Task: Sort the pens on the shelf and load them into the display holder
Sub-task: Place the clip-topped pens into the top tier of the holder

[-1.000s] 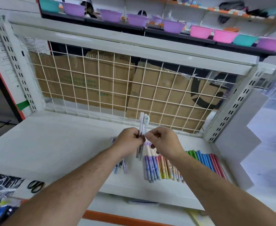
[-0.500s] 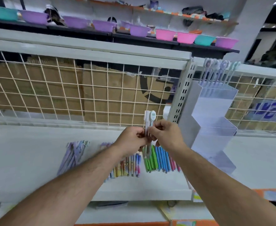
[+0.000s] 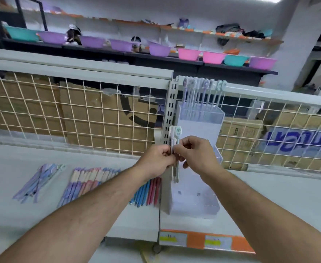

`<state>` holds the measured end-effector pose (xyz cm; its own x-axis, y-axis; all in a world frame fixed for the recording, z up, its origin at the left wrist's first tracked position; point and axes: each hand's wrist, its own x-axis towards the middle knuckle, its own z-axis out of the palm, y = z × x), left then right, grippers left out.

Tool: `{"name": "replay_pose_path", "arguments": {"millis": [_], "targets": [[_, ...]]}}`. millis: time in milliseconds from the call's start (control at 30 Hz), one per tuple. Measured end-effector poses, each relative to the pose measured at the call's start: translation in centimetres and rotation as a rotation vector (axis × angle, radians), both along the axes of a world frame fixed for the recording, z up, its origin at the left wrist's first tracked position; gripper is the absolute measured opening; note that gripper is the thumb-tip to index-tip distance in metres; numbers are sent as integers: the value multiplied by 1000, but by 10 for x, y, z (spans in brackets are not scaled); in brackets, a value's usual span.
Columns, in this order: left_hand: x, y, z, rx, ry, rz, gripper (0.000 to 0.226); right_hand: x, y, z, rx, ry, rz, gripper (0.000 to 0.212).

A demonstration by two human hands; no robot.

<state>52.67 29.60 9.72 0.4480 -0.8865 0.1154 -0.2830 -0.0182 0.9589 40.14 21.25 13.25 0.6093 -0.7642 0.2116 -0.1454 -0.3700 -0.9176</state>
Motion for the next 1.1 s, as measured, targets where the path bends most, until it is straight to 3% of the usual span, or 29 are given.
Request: {"name": "replay_pose_path", "arguments": {"millis": [333,667,1100], "targets": [[-21,-55,25,-89,29,9,16,-24,-48,34,-27,-39,-32,9],[-12,-95,26,-95,291,-42,13,-15,-101,85,-142,-67,-228,9],[-2,-100,18,-86,266,-126,11,37,-135,126,-288,-158,-406,9]]}}
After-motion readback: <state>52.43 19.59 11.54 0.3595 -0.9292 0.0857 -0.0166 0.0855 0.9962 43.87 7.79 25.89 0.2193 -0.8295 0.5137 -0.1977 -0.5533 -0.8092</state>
